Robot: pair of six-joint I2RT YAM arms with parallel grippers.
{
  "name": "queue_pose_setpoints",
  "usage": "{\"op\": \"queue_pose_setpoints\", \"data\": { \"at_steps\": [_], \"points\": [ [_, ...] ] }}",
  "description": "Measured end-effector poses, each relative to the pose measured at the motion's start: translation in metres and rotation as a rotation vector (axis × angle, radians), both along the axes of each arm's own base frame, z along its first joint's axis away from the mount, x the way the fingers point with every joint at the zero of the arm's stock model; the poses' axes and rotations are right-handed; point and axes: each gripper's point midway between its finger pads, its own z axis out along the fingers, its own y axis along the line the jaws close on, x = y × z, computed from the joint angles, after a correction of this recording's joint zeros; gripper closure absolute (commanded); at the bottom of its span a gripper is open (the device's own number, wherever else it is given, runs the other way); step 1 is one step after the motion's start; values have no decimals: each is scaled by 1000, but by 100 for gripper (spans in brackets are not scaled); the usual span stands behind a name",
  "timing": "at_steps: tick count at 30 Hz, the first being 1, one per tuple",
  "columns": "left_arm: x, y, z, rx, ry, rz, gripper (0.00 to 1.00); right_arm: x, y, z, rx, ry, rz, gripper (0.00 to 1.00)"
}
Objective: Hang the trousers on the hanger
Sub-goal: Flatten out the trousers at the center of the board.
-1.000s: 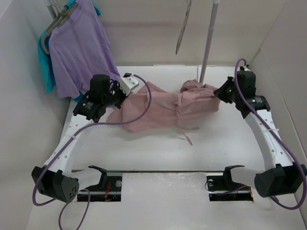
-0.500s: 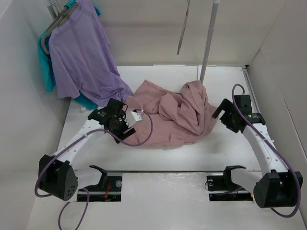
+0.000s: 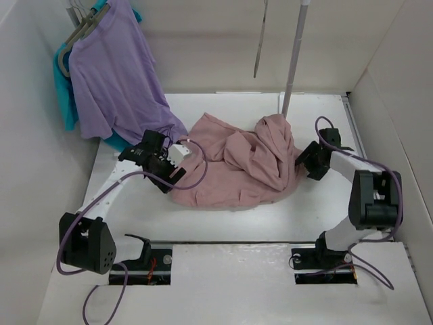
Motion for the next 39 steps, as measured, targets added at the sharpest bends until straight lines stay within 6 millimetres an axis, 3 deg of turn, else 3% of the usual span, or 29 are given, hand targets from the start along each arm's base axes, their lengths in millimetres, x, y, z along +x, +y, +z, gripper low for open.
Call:
{"op": "queue_pose_setpoints", "data": {
  "at_steps": [2, 3, 5, 7, 9, 10, 14, 17, 19, 22, 23, 24, 25, 30, 34, 37, 39],
  "points": [
    [-1, -6, -4, -39, 28, 0, 28, 8, 1, -14, 16, 34, -9, 30],
    [-2, -10, -6, -64, 47, 1, 28, 17, -1, -12, 14, 14, -10, 43],
    [-1, -16, -11, -108, 78, 4, 27, 31, -3, -14, 16, -8, -22, 43],
    [1, -24, -14, -152, 103, -1, 25, 35, -3, -14, 21, -11, -33, 53],
    [3, -36, -14, -193, 112, -23, 23, 34, -4, -16, 21, -3, -44, 77],
    [4, -43, -13, -215, 113, -34, 22, 32, -5, -17, 18, 6, -45, 100],
    [18, -68, -4, -287, 95, -43, 22, 29, -9, -21, 4, 37, -46, 100],
    [42, -78, -2, -317, 103, 4, 22, 27, -15, -19, -16, 43, -40, 100],
    [64, -79, -4, -339, 128, 62, 28, 23, -21, -11, -33, 40, -45, 100],
    [91, -74, -7, -364, 155, 133, 55, 20, -29, 23, -67, -32, -60, 100],
    [100, -72, -9, -372, 161, 153, 81, 20, -32, 40, -80, -76, -68, 100],
    [107, -70, -9, -377, 168, 175, 95, 20, -35, 56, -92, -116, -75, 100],
    [112, -68, -10, -379, 175, 186, 100, 18, -37, 73, -104, -161, -83, 100],
    [126, -65, 2, -407, 179, 209, 100, 7, -48, 141, -168, -312, -118, 100],
    [133, -35, 26, -409, 110, 286, 100, 11, -54, 179, -211, -356, -106, 100],
    [148, 13, 76, -388, -36, 387, 100, 25, -56, 215, -233, -405, -83, 100],
    [162, 48, 134, -366, -211, 437, 100, 33, -55, 244, -232, -460, -68, 100]
  ]
}}
